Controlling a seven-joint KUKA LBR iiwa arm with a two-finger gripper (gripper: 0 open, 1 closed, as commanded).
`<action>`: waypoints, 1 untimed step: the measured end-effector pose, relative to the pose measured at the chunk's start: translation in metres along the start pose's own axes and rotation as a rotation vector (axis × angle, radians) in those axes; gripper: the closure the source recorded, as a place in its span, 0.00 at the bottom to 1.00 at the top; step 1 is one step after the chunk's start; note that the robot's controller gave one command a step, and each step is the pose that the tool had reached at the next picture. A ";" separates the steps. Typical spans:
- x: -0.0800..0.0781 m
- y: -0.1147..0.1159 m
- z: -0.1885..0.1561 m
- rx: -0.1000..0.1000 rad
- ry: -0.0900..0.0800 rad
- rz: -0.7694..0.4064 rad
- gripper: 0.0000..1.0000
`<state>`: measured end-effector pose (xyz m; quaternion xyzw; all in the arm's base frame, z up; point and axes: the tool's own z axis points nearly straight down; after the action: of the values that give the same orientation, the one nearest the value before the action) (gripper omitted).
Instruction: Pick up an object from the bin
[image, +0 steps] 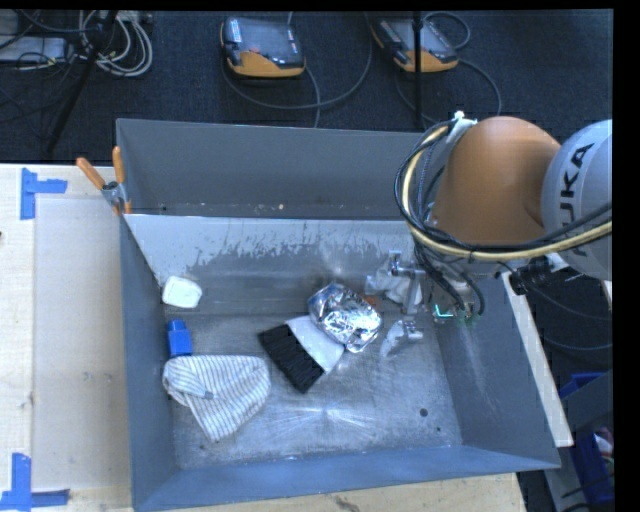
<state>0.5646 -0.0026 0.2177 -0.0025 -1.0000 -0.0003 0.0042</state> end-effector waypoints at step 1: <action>-0.002 0.000 -0.004 0.000 -0.008 0.000 0.00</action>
Offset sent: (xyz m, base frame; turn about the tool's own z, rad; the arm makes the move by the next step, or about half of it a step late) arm 0.0271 -0.0373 -0.1477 -0.1580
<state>0.5662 -0.0026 0.2218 -0.0025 -1.0000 -0.0003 0.0003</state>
